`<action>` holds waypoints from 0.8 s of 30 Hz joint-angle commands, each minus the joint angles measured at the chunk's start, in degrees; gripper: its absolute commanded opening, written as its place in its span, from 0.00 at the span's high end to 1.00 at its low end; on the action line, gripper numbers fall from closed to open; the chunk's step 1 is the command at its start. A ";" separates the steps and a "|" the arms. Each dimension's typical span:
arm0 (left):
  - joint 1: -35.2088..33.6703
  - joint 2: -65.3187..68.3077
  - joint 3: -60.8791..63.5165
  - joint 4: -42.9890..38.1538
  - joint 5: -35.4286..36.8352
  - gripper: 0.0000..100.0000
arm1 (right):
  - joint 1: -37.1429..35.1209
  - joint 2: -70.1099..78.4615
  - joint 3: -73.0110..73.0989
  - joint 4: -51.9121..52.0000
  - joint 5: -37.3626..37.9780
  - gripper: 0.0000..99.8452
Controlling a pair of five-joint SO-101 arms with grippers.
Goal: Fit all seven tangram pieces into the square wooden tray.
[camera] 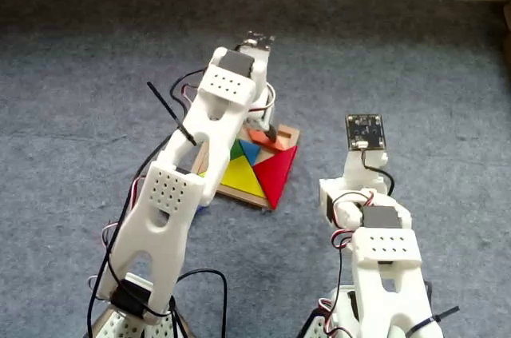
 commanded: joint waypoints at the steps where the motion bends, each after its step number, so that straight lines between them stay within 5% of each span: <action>1: 0.57 -2.33 -0.75 -0.88 0.00 0.71 | 0.66 -1.54 -0.40 -1.45 1.14 0.83; 24: 4.53 -4.79 -0.40 -0.53 0.00 0.71 | 0.66 -1.54 -0.40 -1.45 1.32 0.83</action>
